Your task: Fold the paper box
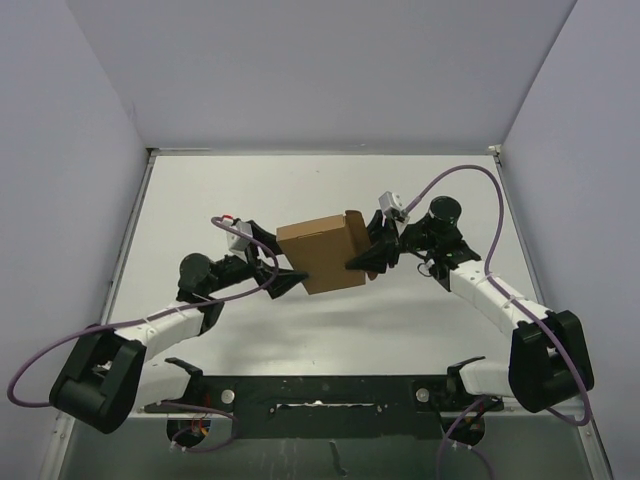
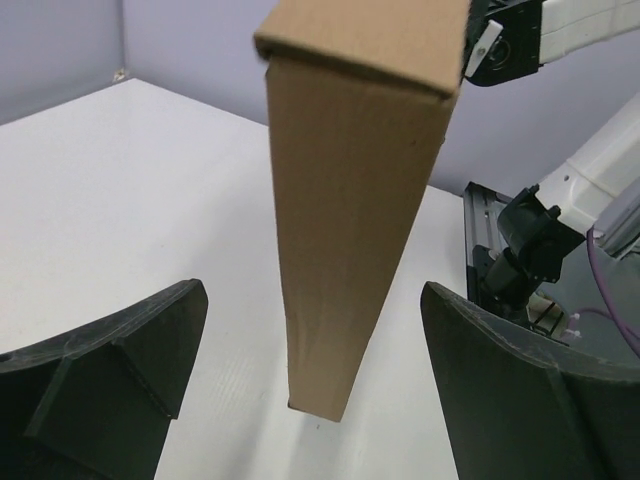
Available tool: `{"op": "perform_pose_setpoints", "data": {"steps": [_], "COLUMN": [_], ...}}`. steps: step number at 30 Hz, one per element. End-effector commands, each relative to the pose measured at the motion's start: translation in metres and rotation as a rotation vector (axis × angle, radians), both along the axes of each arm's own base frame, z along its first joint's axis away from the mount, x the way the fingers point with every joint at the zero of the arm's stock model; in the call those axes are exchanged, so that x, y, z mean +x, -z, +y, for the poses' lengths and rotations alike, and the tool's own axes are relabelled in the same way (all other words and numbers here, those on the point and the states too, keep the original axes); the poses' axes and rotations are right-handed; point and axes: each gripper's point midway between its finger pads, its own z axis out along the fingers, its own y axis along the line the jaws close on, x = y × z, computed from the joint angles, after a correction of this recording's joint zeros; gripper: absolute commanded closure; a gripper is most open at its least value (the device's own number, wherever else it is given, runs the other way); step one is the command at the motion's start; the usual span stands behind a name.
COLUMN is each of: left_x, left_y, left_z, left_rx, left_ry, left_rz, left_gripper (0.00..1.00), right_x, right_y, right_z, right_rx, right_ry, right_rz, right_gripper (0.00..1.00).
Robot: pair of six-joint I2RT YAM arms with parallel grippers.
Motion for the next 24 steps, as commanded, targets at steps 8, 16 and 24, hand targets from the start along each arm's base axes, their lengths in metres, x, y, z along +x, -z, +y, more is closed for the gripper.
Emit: {"op": "perform_pose_setpoints", "data": {"steps": [8,16,24], "left_x": [-0.003,0.011,0.028], "left_y": [-0.037,-0.030,-0.013], "left_z": [-0.013,0.001,0.043], "left_rx": [-0.066,-0.095,-0.153], "left_ry": [0.076,-0.033,-0.288], "left_rz": [-0.161,-0.089,0.209], "left_gripper": [0.26,0.12,0.02], "right_x": [-0.009,0.004,0.030], "right_y": [-0.006,0.007,0.026], "right_z": [0.001,0.001,-0.002], "right_rx": [0.020,0.001,-0.007], "right_ry": [-0.045,0.003,0.146], "right_rz": [-0.077,0.069,0.330], "right_gripper": [0.75,0.76,0.76]}}
